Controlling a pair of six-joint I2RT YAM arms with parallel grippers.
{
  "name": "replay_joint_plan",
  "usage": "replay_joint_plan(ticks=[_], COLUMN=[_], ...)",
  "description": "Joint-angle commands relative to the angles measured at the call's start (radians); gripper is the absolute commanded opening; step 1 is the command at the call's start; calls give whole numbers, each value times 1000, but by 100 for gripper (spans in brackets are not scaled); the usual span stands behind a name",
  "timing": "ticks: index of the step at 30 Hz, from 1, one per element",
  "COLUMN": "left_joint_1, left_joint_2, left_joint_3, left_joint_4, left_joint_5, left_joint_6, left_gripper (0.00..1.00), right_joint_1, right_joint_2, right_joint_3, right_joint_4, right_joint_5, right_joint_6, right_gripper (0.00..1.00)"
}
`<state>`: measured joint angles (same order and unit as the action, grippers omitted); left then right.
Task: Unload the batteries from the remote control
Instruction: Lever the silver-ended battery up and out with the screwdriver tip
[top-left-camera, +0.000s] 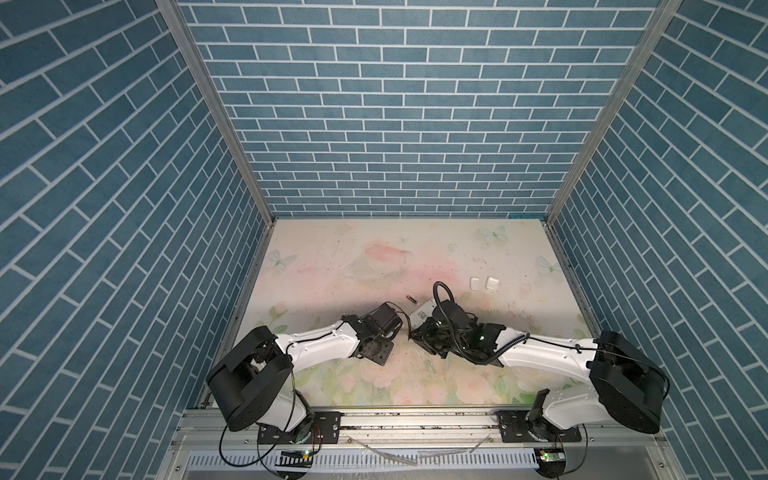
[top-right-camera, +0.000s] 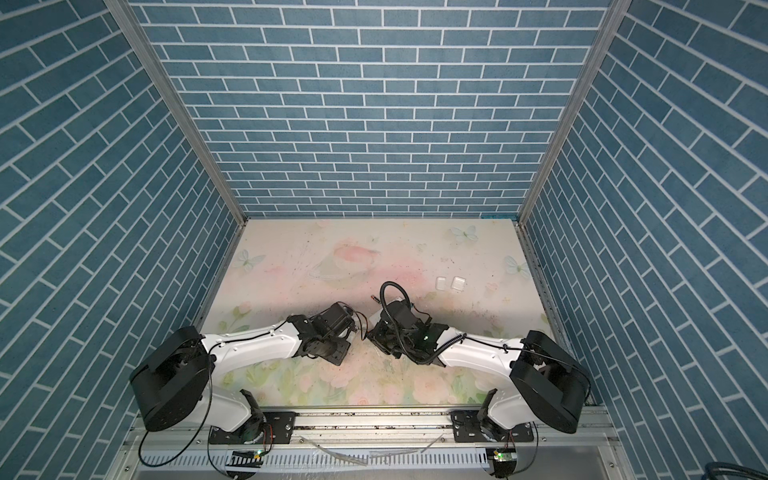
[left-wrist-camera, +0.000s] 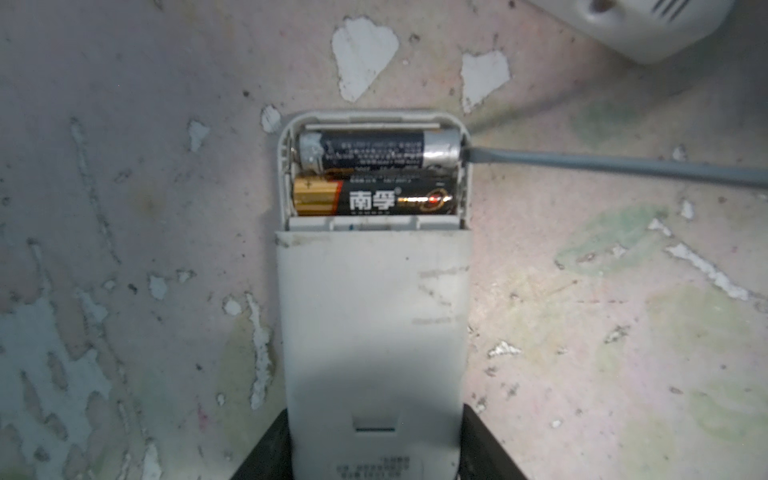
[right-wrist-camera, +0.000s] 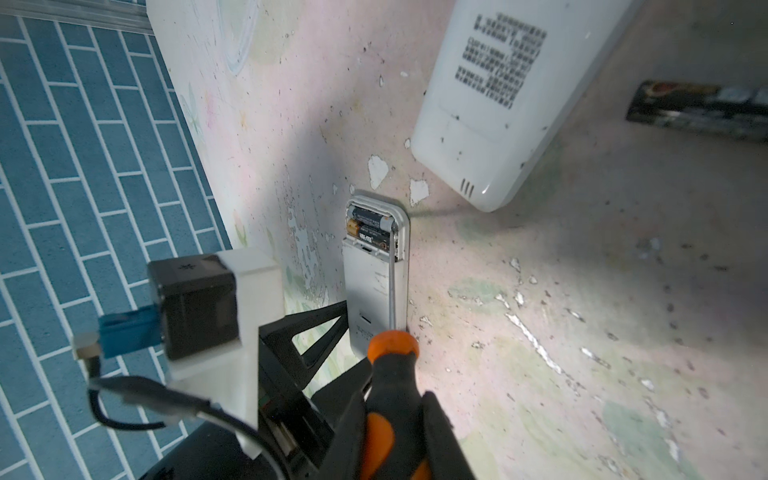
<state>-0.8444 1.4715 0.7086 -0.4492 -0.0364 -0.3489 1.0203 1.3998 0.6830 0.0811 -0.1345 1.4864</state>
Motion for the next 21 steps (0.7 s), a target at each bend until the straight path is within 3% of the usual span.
replay_joint_plan(ticks=[1,21], left_joint_1=[-26,-30], left_joint_2=[44,42], left_joint_3=[-15,-15], left_joint_4=[-12,-14], left_joint_5=[58,52], left_joint_6=[44,42], left_gripper=[46,46], right_joint_1=[4,1], right_joint_2=[-43,-34], right_joint_3=[30,2], right_joint_4=[64,88], right_joint_5=[25,61], right_joint_6=[-27,-32], right_gripper=[0,0])
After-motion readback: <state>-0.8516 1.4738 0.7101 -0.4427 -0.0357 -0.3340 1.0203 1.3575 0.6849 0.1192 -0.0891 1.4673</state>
